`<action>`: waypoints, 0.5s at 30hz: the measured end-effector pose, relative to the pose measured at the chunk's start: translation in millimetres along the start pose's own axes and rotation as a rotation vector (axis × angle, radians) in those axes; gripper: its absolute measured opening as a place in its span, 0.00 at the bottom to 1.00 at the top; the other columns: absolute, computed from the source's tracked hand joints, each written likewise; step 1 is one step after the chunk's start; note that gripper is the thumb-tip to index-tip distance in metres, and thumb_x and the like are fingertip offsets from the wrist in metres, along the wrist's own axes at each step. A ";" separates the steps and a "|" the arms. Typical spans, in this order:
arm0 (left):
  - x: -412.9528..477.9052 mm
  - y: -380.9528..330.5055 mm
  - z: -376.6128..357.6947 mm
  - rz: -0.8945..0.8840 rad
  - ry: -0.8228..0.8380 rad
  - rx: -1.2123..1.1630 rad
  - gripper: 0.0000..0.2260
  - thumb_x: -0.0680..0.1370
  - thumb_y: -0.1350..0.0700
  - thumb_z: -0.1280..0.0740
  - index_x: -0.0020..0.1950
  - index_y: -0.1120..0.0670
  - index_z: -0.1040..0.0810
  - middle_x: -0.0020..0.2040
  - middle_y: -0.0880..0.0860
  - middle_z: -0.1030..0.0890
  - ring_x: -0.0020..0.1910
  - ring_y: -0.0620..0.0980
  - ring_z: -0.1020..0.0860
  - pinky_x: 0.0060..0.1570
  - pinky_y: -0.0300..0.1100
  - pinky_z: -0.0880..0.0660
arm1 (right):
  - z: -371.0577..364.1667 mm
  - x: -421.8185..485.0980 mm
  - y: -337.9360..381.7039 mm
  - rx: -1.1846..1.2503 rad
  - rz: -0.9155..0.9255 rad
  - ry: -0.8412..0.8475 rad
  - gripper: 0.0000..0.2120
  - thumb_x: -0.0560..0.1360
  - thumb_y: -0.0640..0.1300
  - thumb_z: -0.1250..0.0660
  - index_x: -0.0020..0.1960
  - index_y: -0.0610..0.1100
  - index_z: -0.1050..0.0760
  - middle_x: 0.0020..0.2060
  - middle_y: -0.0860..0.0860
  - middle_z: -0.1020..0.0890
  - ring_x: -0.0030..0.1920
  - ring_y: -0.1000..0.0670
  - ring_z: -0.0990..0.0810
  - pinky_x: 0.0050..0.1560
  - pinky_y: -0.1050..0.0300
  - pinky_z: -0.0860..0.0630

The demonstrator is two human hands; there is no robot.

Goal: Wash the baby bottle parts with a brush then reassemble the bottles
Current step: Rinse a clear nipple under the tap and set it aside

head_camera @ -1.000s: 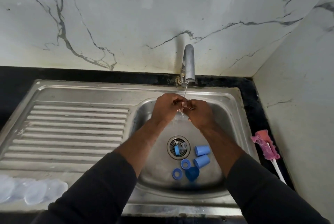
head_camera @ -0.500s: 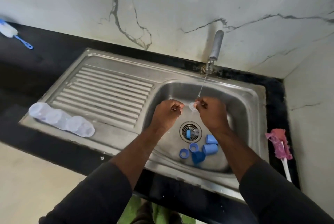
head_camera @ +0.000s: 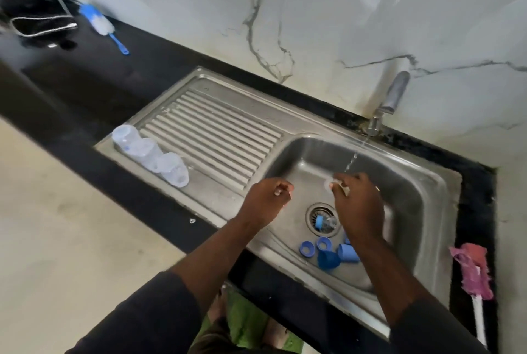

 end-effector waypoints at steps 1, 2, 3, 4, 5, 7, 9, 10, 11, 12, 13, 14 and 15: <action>-3.4 7.5 7.0 0.033 -0.009 -0.018 0.05 0.78 0.57 0.31 0.52 0.51 0.16 0.37 0.44 0.18 0.36 0.42 0.20 0.40 0.35 0.24 | -9.1 -0.5 0.6 0.007 -0.016 0.053 0.09 0.76 0.46 0.28 0.56 0.50 0.16 0.51 0.51 0.17 0.51 0.48 0.19 0.49 0.55 0.26; -7.6 18.7 18.5 0.066 -0.024 -0.028 0.05 0.77 0.57 0.31 0.51 0.51 0.17 0.38 0.46 0.17 0.38 0.44 0.19 0.43 0.39 0.22 | -23.1 -1.4 6.2 0.037 -0.032 0.116 0.08 0.76 0.46 0.28 0.55 0.50 0.16 0.50 0.51 0.16 0.51 0.48 0.18 0.50 0.55 0.25; -10.9 27.2 28.3 0.086 -0.043 -0.024 0.05 0.77 0.55 0.31 0.51 0.51 0.17 0.40 0.47 0.16 0.40 0.46 0.18 0.47 0.44 0.21 | -35.5 -2.6 11.3 0.066 -0.042 0.161 0.08 0.75 0.46 0.28 0.53 0.50 0.15 0.49 0.51 0.15 0.51 0.48 0.18 0.51 0.56 0.26; -13.4 34.4 39.7 0.100 -0.068 -0.007 0.05 0.78 0.54 0.31 0.51 0.51 0.17 0.42 0.48 0.16 0.43 0.48 0.17 0.51 0.45 0.22 | -46.1 -2.2 22.1 0.084 -0.024 0.184 0.07 0.75 0.45 0.28 0.53 0.49 0.15 0.48 0.51 0.15 0.51 0.48 0.18 0.52 0.57 0.27; -15.6 41.1 51.1 0.116 -0.097 0.009 0.06 0.78 0.53 0.32 0.52 0.50 0.17 0.45 0.48 0.16 0.45 0.48 0.17 0.54 0.46 0.23 | -55.2 -1.8 36.3 0.093 0.005 0.199 0.07 0.75 0.44 0.28 0.52 0.47 0.15 0.48 0.51 0.16 0.51 0.48 0.18 0.52 0.58 0.27; -19.8 55.4 74.5 0.167 -0.155 -0.002 0.06 0.78 0.50 0.32 0.51 0.48 0.18 0.49 0.47 0.17 0.47 0.50 0.17 0.55 0.47 0.23 | -74.8 -1.4 71.2 0.093 0.081 0.241 0.06 0.75 0.43 0.29 0.52 0.45 0.16 0.47 0.50 0.16 0.50 0.48 0.19 0.53 0.56 0.26; -23.7 71.0 94.7 0.235 -0.184 -0.014 0.07 0.78 0.49 0.33 0.51 0.50 0.19 0.50 0.47 0.18 0.47 0.51 0.17 0.55 0.49 0.22 | -97.0 -2.5 104.9 0.065 0.150 0.294 0.07 0.76 0.42 0.29 0.53 0.44 0.16 0.48 0.48 0.15 0.51 0.47 0.18 0.55 0.54 0.25; -25.5 79.5 104.8 0.272 -0.193 -0.032 0.08 0.78 0.49 0.33 0.53 0.51 0.19 0.51 0.48 0.18 0.48 0.52 0.17 0.55 0.49 0.22 | -108.7 -2.5 122.2 0.064 0.180 0.320 0.08 0.76 0.41 0.30 0.54 0.44 0.16 0.49 0.47 0.15 0.52 0.47 0.18 0.56 0.54 0.25; -27.1 85.2 112.2 0.303 -0.206 -0.070 0.11 0.78 0.48 0.33 0.57 0.50 0.21 0.52 0.48 0.18 0.49 0.52 0.17 0.56 0.49 0.22 | -118.3 -1.4 137.1 0.069 0.199 0.345 0.09 0.76 0.39 0.30 0.55 0.43 0.16 0.50 0.47 0.15 0.53 0.47 0.18 0.57 0.56 0.25; -29.1 90.5 118.6 0.331 -0.221 -0.116 0.14 0.78 0.48 0.33 0.62 0.50 0.23 0.53 0.49 0.18 0.50 0.52 0.17 0.57 0.50 0.22 | -127.0 0.5 152.4 0.073 0.227 0.359 0.09 0.76 0.38 0.30 0.55 0.42 0.17 0.51 0.47 0.15 0.54 0.47 0.18 0.58 0.57 0.26; -30.0 94.8 124.0 0.347 -0.236 -0.155 0.17 0.77 0.48 0.33 0.65 0.49 0.26 0.53 0.49 0.19 0.51 0.53 0.17 0.57 0.51 0.22 | -135.2 2.4 168.5 0.067 0.259 0.369 0.10 0.76 0.38 0.31 0.56 0.42 0.17 0.52 0.47 0.16 0.54 0.48 0.18 0.58 0.57 0.26; -29.9 99.1 130.9 0.355 -0.250 -0.173 0.19 0.77 0.48 0.34 0.68 0.48 0.29 0.53 0.50 0.19 0.52 0.53 0.17 0.57 0.52 0.22 | -145.6 4.9 186.0 0.053 0.294 0.374 0.10 0.76 0.38 0.31 0.56 0.42 0.17 0.52 0.48 0.16 0.54 0.48 0.18 0.58 0.57 0.26; -28.2 102.7 135.0 0.361 -0.256 -0.186 0.21 0.77 0.48 0.34 0.69 0.48 0.30 0.53 0.50 0.19 0.52 0.53 0.18 0.57 0.54 0.22 | -154.3 7.8 201.1 0.040 0.324 0.378 0.09 0.76 0.39 0.31 0.56 0.43 0.17 0.52 0.48 0.16 0.54 0.49 0.19 0.58 0.57 0.25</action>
Point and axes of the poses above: each hand's wrist, its own x-axis towards the middle knuckle, its own z-axis out of the back of the hand, y = z × x, the point moved 9 cm from there along x, towards the middle knuckle
